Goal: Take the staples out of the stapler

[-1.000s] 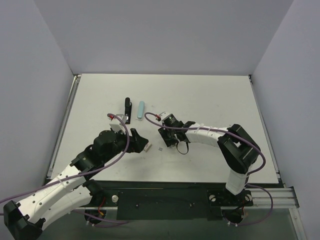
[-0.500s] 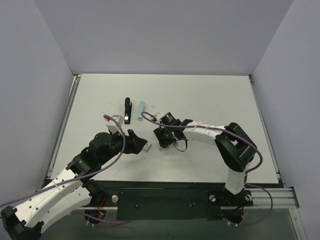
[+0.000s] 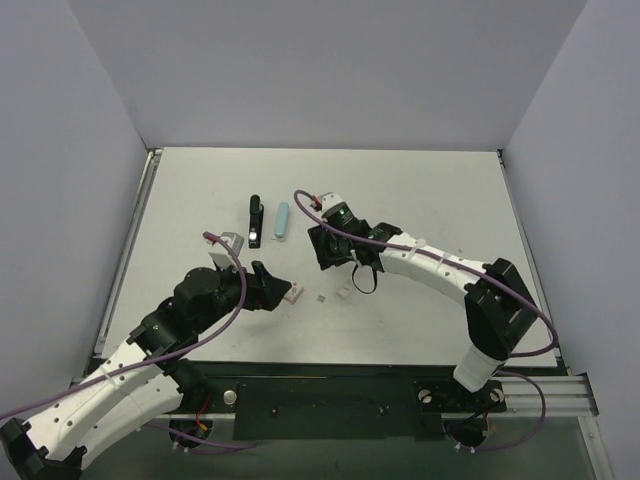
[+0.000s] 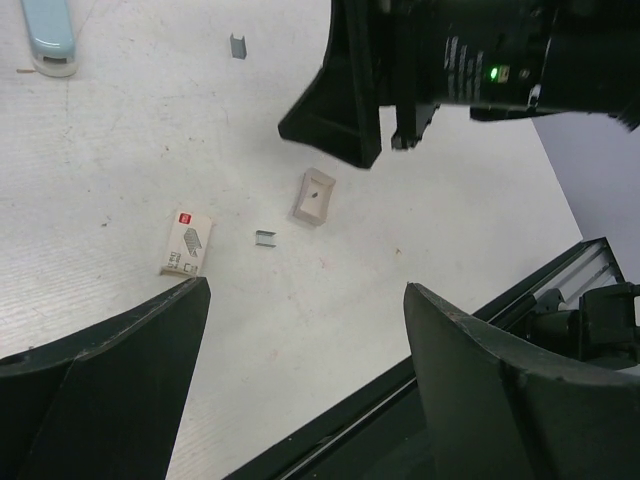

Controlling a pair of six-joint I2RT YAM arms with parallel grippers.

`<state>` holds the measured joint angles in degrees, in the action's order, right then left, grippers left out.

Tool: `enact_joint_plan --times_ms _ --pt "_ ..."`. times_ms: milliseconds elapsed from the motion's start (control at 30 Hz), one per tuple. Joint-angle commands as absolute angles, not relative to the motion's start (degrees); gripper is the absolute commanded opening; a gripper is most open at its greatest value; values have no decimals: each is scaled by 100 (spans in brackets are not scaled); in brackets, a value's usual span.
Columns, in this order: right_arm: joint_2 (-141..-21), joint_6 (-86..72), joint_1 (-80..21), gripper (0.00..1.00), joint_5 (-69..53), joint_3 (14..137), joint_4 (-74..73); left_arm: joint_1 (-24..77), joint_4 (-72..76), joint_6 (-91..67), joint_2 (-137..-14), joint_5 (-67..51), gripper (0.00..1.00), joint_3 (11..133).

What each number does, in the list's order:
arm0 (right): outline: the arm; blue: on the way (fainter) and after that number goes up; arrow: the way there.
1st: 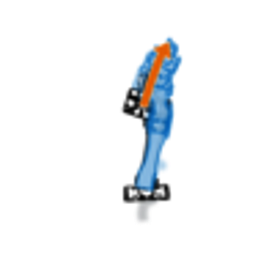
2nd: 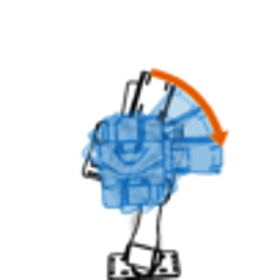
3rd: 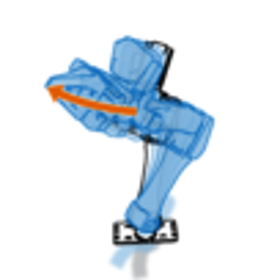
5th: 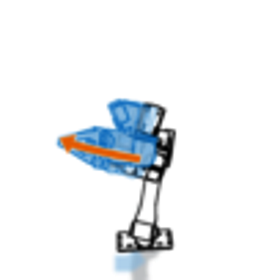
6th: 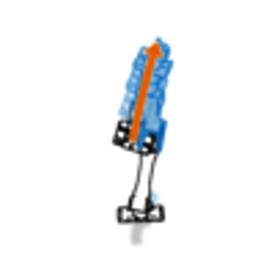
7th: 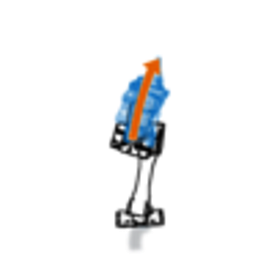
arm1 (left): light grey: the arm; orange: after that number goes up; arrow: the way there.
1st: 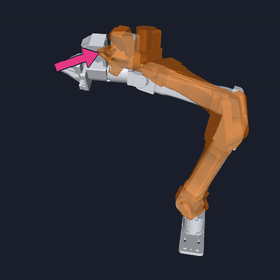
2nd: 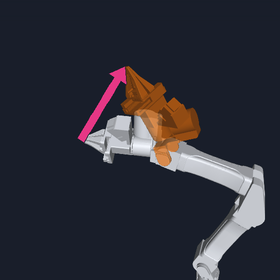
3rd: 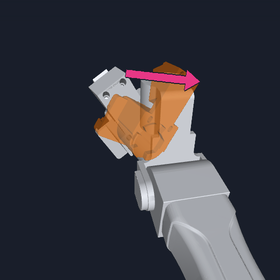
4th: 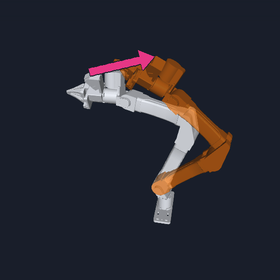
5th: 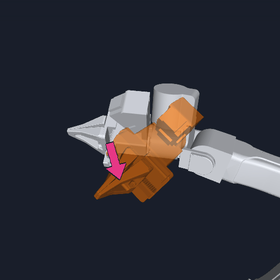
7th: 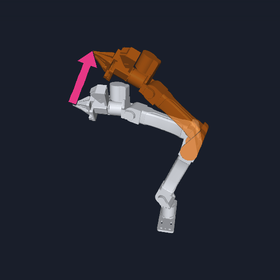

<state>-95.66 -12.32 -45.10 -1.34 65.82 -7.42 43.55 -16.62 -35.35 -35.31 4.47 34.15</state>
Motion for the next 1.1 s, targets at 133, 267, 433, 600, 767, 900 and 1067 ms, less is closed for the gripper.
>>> enact_joint_plan --times_ms 133,267,433,600,767,900,1067 --pt "-10133 -2600 -4158 57 1336 7654 -1274 4386 -1661 -3480 -3577 554 89 3498" --pt "-10572 -3022 -4008 59 1572 7997 -1283 4386 -1705 -3419 -3647 606 89 3559" --pt "-11030 -3541 -3850 59 2012 8393 -1450 4386 -1661 -3384 -3735 598 90 3577" --pt "-11425 -3928 -3770 60 2223 8639 -1573 4394 -1565 -3357 -3788 642 93 3516" --pt "-11707 -4087 -3753 60 2373 8937 -1643 4386 -1494 -3357 -3850 659 94 3481" --pt "-12014 -4166 -3762 60 2373 9175 -1766 4386 -1415 -3384 -3867 633 94 3445" --pt "-12243 -4263 -3770 60 2391 9325 -1810 4386 -1371 -3419 -3929 598 94 3410"
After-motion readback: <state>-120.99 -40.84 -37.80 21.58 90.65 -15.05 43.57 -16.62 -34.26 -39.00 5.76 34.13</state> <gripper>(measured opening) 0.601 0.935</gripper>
